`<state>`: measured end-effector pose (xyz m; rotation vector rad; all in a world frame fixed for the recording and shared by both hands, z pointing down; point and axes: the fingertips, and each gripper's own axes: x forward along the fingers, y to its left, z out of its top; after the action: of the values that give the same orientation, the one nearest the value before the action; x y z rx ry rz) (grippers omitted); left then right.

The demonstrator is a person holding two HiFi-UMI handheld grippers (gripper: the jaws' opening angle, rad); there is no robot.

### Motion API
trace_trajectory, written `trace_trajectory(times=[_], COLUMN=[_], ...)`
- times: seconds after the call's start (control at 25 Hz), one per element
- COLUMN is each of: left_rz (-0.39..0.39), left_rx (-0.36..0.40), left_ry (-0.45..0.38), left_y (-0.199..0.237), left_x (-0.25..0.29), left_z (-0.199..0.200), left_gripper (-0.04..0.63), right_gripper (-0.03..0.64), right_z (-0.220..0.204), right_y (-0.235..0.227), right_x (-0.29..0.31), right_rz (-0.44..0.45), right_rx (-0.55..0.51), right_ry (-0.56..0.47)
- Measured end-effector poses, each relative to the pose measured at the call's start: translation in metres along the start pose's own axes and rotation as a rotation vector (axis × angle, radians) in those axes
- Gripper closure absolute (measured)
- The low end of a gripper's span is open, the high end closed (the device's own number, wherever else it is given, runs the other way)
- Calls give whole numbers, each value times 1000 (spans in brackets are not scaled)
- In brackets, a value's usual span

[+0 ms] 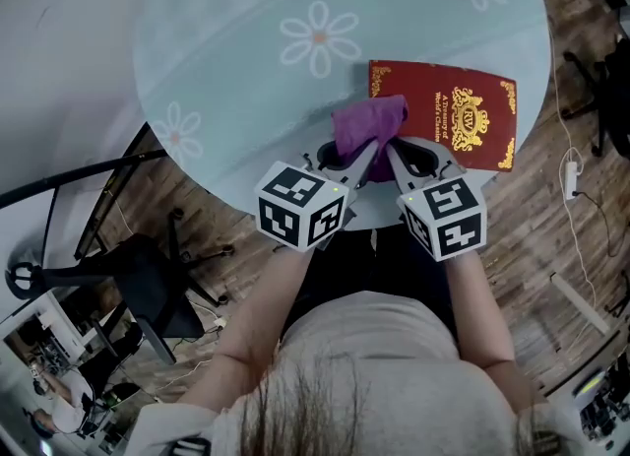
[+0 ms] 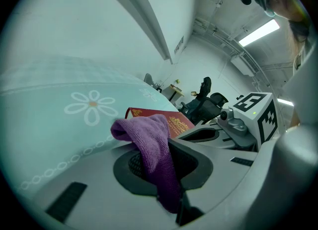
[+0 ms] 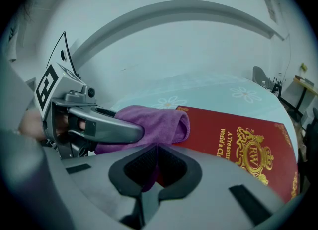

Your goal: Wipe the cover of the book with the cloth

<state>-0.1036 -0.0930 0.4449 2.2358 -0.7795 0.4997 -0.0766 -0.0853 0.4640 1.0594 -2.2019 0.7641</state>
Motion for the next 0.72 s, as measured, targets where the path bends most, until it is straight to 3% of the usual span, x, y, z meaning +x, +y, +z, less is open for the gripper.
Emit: trace_trajectory(times=[0.72], left_rz=[-11], left_rx=[-13], left_ry=[-51], left_y=[15], left_x=[-28], left_z=[6], left_gripper=[531], right_gripper=[592], right_z=[19], right_y=[23], right_x=[7], right_rz=[-6], right_rx=[-20], right_ry=[-29])
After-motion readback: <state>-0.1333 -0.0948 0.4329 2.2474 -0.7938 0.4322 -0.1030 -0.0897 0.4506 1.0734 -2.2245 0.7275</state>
